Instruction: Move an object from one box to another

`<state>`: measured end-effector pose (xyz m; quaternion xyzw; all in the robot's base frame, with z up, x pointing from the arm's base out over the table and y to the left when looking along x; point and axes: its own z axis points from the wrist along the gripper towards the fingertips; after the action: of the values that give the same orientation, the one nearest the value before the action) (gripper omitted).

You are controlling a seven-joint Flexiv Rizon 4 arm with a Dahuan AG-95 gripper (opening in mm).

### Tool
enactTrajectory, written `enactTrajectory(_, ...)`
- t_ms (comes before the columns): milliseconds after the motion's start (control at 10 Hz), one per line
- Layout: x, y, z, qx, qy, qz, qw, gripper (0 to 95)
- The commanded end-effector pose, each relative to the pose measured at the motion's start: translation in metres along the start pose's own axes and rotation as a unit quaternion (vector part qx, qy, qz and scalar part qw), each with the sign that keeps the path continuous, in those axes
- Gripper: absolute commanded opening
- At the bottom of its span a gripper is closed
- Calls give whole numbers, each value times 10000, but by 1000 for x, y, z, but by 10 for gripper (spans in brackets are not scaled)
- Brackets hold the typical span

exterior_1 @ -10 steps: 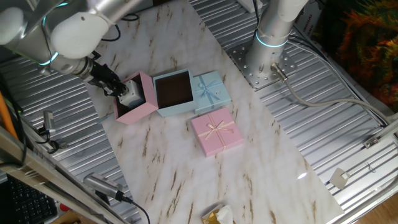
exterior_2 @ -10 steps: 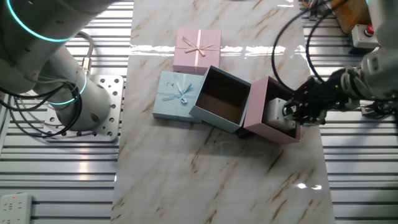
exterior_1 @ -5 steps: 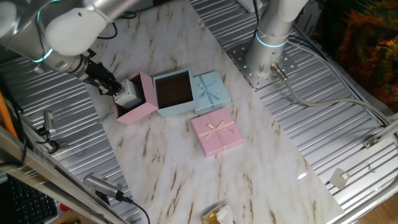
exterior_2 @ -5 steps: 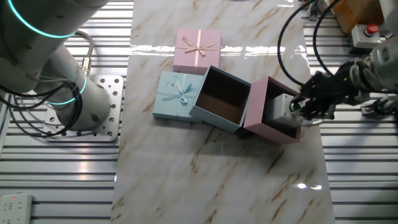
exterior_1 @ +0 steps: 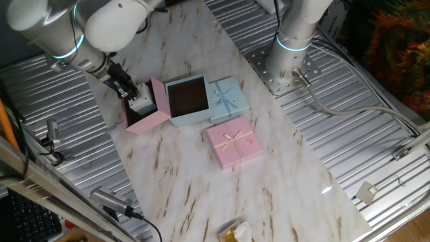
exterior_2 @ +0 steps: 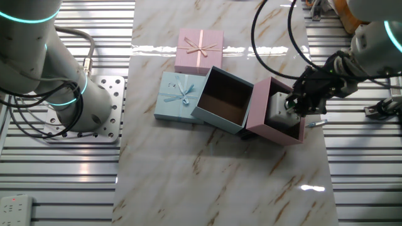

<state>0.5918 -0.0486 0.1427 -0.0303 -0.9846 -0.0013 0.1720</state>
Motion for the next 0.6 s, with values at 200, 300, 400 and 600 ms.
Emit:
enactTrajectory(200,5,-1,-2,27,-129,-47,9999,0)
enactTrajectory(300,8,0,-3,66,-175,-73,9998,0)
enactTrajectory(400,8,1,-4,77,-198,-79,9997,0)
enactTrajectory(600,7,5,-9,114,-249,-98,9996,0)
